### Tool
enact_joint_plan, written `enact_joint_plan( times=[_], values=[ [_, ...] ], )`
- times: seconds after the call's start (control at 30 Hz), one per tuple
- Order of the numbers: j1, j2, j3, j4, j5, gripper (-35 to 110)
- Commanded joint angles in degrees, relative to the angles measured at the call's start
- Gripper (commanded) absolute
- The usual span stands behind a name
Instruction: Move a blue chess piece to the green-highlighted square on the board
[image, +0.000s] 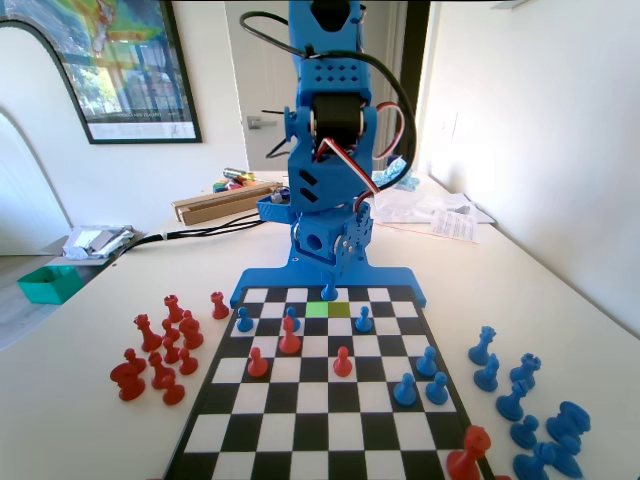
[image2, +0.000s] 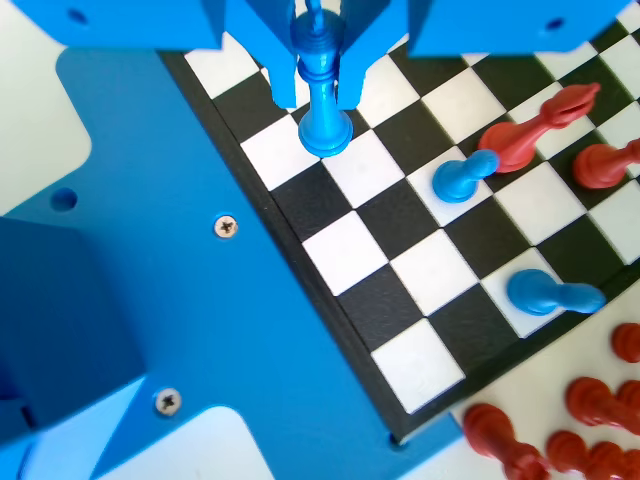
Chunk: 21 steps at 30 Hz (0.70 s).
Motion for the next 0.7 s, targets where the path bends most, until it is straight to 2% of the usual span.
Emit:
enact_joint_plan(
  times=[0.0, 0.37, 0.67],
  values=[
    [2.81, 3.69, 0.35, 0.62, -2.20, 1],
    [8.26, 2.46, 1.14, -1.76, -4.22, 1],
    [5.80, -0.70, 2.11, -6.94, -0.26, 1]
  ],
)
